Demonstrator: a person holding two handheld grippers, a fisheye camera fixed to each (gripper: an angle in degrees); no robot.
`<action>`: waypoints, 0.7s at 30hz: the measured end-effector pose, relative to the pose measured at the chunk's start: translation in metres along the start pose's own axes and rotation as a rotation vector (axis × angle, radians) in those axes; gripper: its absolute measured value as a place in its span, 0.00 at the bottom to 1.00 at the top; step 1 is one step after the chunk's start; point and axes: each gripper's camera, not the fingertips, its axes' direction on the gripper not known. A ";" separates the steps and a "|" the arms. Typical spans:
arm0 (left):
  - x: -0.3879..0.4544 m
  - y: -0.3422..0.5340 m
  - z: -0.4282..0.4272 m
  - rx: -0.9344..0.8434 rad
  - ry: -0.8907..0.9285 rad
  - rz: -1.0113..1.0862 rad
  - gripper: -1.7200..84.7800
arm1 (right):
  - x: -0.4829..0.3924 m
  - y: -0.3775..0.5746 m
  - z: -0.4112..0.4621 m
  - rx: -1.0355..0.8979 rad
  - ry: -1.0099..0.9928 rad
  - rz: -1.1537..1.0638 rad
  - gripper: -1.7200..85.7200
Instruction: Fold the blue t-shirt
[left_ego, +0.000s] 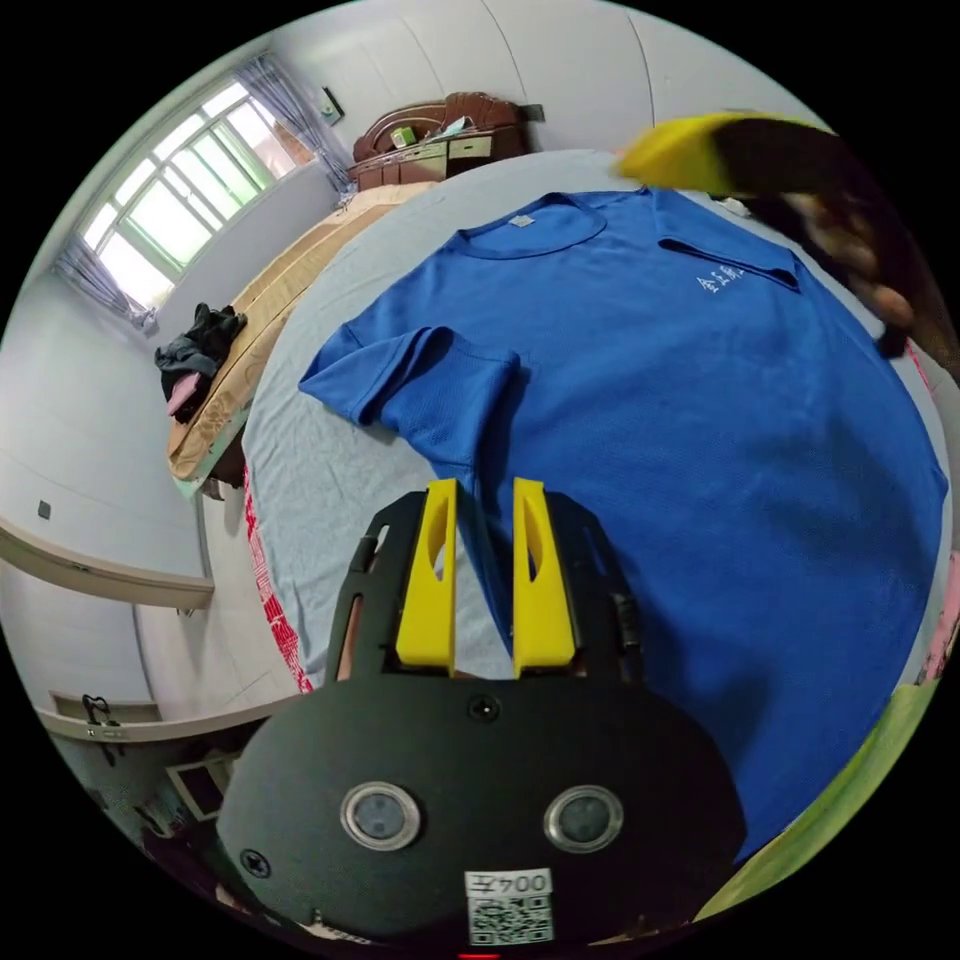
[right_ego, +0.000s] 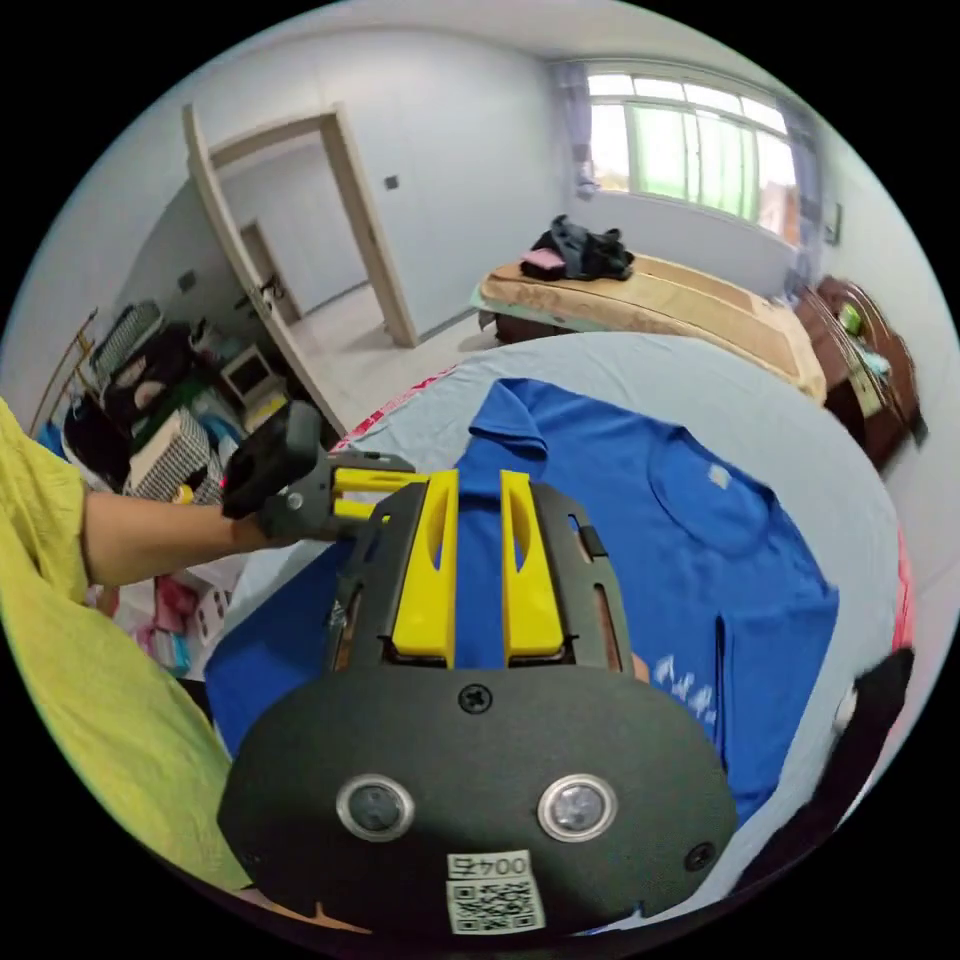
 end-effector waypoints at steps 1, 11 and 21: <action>0.000 0.002 0.000 0.005 -0.005 0.004 0.11 | -0.014 -0.022 0.031 -0.025 0.015 -0.061 0.12; -0.004 0.047 0.001 0.107 -0.134 0.022 0.07 | -0.094 -0.078 0.231 -0.257 0.234 -0.478 0.14; -0.070 0.071 0.003 0.091 0.031 -0.114 0.10 | -0.057 -0.084 0.250 -0.167 0.302 -0.322 0.04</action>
